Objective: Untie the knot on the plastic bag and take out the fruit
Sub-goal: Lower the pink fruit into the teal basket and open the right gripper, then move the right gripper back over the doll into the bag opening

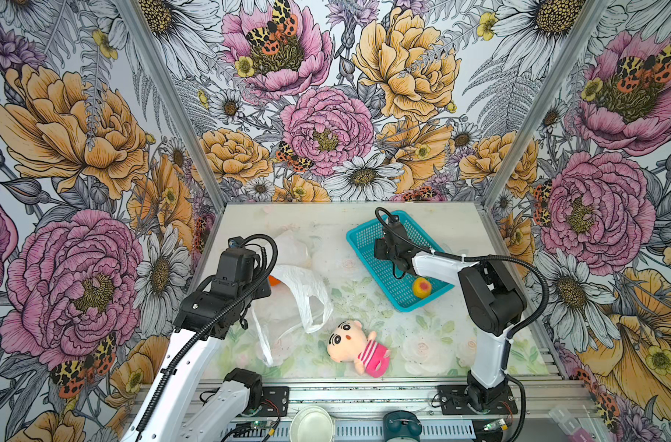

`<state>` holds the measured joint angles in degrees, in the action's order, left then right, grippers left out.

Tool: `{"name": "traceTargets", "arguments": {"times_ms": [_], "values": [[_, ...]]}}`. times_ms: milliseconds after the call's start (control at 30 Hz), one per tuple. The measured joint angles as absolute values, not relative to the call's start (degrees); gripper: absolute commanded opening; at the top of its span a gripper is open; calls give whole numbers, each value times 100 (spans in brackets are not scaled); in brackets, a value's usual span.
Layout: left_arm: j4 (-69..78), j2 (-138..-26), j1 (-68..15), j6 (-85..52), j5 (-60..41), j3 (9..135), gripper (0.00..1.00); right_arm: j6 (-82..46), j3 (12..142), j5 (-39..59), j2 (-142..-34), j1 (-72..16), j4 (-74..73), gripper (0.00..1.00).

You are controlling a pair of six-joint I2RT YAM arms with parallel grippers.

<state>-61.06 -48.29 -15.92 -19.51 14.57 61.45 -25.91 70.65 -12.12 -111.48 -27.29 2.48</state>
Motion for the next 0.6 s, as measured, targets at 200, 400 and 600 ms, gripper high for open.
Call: {"name": "traceTargets", "arguments": {"times_ms": [200,400,600], "values": [[-6106,-4821,-1601,-1951,1476,6145,0,-2578,6993,-1184,-11078,-2733,255,91],[-6106,-4821,-1601,-1951,1494,6145,0,-2447,6145,-1284,-10138,-2880,-43,82],[-6106,-4821,-1601,-1951,1496,6145,0,-2005,5317,-1424,-8858,-3566,-790,64]]}}
